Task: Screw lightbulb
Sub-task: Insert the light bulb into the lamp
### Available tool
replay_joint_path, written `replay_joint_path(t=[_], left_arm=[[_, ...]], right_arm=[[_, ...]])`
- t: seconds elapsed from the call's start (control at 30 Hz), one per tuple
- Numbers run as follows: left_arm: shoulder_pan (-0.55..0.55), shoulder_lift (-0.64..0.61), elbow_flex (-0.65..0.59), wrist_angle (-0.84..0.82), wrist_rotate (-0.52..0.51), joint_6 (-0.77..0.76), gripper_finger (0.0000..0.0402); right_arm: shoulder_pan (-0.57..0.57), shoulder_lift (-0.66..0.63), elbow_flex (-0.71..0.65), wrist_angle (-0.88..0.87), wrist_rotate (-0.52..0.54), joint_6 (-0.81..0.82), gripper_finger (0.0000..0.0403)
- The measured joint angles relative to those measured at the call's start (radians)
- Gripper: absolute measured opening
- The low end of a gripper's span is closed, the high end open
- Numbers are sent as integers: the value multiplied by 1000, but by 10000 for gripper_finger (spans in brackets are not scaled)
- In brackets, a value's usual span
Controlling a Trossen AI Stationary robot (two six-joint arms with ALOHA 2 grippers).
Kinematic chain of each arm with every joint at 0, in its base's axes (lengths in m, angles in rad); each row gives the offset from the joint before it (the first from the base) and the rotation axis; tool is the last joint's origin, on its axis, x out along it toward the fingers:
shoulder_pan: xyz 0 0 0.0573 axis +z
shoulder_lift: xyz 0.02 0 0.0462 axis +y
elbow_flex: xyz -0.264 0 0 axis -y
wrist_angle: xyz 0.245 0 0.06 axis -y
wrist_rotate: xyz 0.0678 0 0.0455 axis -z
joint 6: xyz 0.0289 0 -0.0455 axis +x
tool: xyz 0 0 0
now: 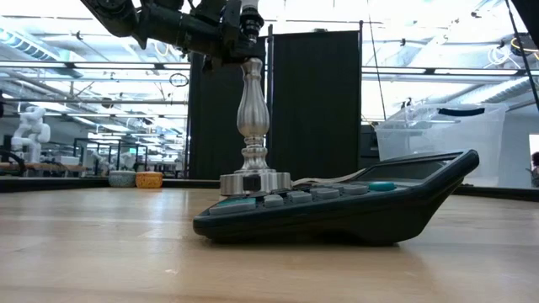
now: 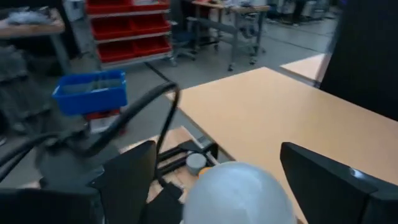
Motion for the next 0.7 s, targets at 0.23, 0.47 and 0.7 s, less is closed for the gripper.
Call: replay_joint_path(t=[0.23, 0.47, 0.7], left_arm=[[0, 0, 0, 0, 9, 0, 73], [-1, 0, 0, 0, 29, -1, 73], [0, 0, 0, 0, 53, 2, 73]], right_arm=[[-43, -34, 0, 9, -163, -119, 352], [-153, -64, -1, -36, -441, -223, 353], [-297, -70, -1, -60, -860, -219, 353]])
